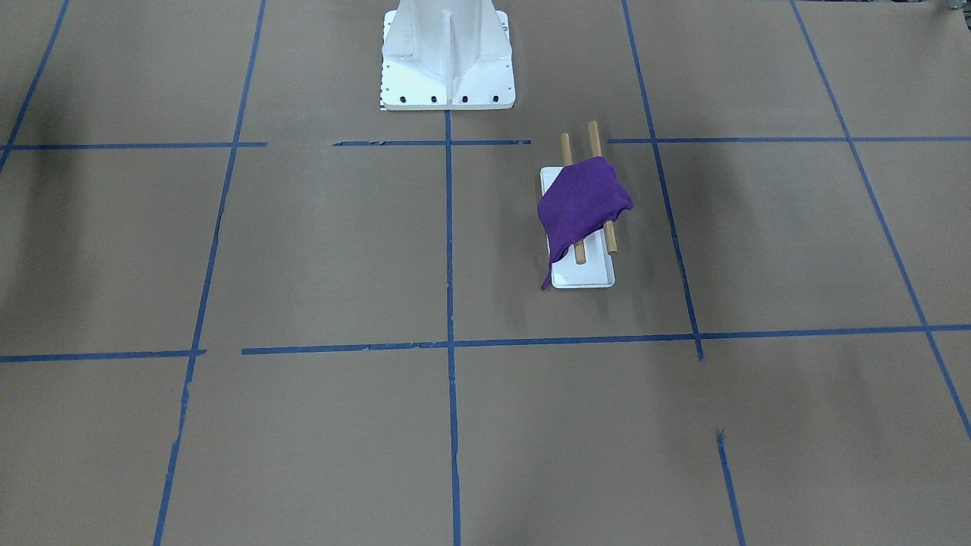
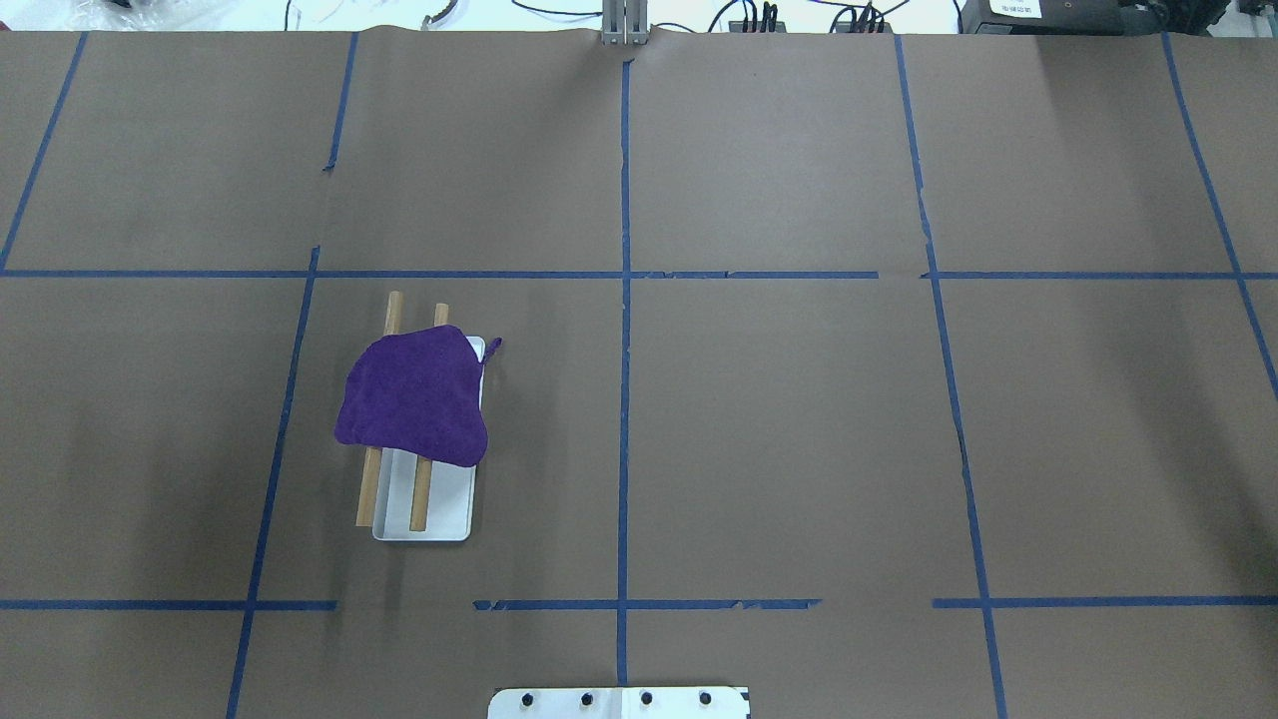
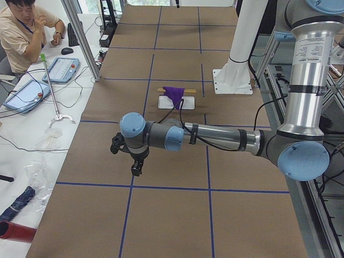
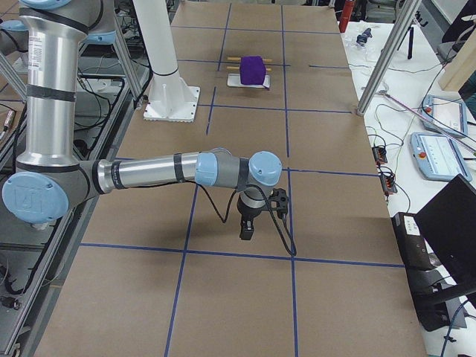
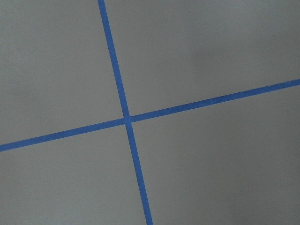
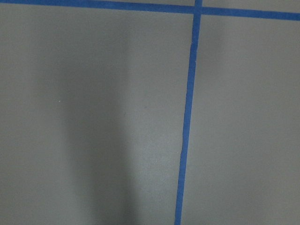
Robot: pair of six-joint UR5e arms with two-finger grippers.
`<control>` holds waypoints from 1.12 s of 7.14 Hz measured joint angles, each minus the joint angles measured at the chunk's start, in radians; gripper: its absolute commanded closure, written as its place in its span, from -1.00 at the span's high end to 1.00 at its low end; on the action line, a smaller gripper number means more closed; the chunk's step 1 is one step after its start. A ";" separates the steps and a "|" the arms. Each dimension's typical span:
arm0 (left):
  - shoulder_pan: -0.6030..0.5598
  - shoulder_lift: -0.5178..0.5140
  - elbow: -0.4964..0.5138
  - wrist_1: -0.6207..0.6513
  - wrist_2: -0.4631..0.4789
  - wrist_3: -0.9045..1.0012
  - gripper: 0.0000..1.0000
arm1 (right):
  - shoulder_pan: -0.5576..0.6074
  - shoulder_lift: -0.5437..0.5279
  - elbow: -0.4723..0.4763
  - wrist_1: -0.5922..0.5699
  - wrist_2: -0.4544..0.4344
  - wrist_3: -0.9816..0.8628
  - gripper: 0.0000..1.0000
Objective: Hang towel on rack
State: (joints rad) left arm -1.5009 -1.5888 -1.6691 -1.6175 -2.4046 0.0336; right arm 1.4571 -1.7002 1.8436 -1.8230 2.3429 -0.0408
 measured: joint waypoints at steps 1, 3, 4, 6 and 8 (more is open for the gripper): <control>0.000 0.023 -0.022 -0.002 0.000 -0.009 1.00 | -0.001 -0.001 -0.002 0.001 0.000 0.002 1.00; -0.003 0.049 -0.057 -0.002 0.000 -0.018 1.00 | -0.001 0.001 -0.033 0.023 0.000 0.005 1.00; -0.007 0.061 -0.079 0.000 0.002 -0.019 1.00 | -0.001 -0.001 -0.047 0.043 0.002 0.006 1.00; -0.014 0.110 -0.115 0.000 0.005 -0.017 1.00 | -0.001 -0.003 -0.056 0.058 0.003 0.007 1.00; -0.013 0.129 -0.084 -0.007 0.006 -0.009 1.00 | -0.001 -0.004 -0.058 0.060 0.004 0.007 1.00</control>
State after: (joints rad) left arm -1.5138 -1.4599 -1.7530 -1.6249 -2.3984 0.0247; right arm 1.4557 -1.7038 1.7859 -1.7628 2.3466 -0.0337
